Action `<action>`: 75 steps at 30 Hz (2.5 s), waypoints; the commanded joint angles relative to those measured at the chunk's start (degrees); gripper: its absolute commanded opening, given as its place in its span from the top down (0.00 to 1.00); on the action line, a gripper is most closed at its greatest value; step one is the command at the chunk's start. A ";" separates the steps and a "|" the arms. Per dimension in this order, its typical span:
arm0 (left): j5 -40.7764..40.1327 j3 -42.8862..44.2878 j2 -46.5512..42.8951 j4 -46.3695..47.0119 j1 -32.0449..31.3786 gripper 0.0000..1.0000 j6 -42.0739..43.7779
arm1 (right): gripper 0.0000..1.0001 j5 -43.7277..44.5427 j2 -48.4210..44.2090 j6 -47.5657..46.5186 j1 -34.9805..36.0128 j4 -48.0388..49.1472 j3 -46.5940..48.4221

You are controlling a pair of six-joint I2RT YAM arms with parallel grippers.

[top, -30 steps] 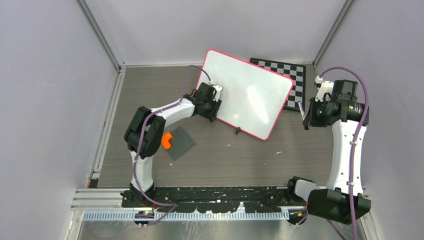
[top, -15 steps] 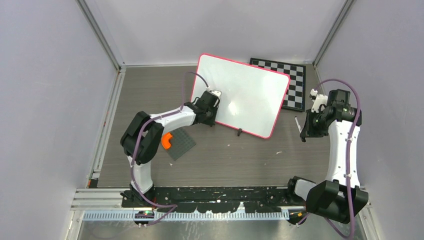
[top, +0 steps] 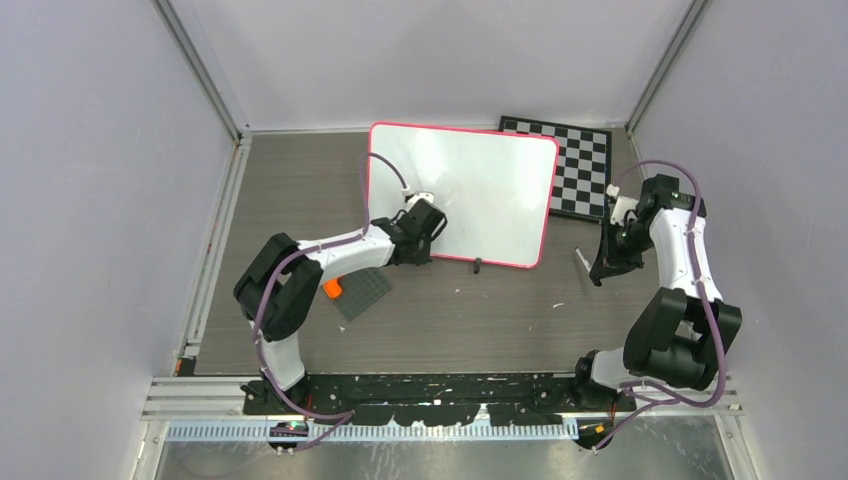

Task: Write a sentence on the whiteboard
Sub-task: Move the whiteboard to the center of the board, then place the whiteboard marker at the center of the board, then move the whiteboard to the center of the board.

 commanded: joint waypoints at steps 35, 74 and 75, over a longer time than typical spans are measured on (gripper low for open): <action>2.97 13.41 10.19 -4.39 -4.83 0.78 -15.19 | 0.31 -3.30 -7.84 9.72 11.39 17.20 -5.57; 21.62 1.19 -32.60 -12.70 20.04 0.10 13.46 | 0.46 15.38 16.35 19.00 40.28 44.03 -2.39; 21.48 1.97 -32.94 -13.11 20.76 0.08 13.53 | 0.47 15.38 17.27 18.80 40.37 44.51 -2.23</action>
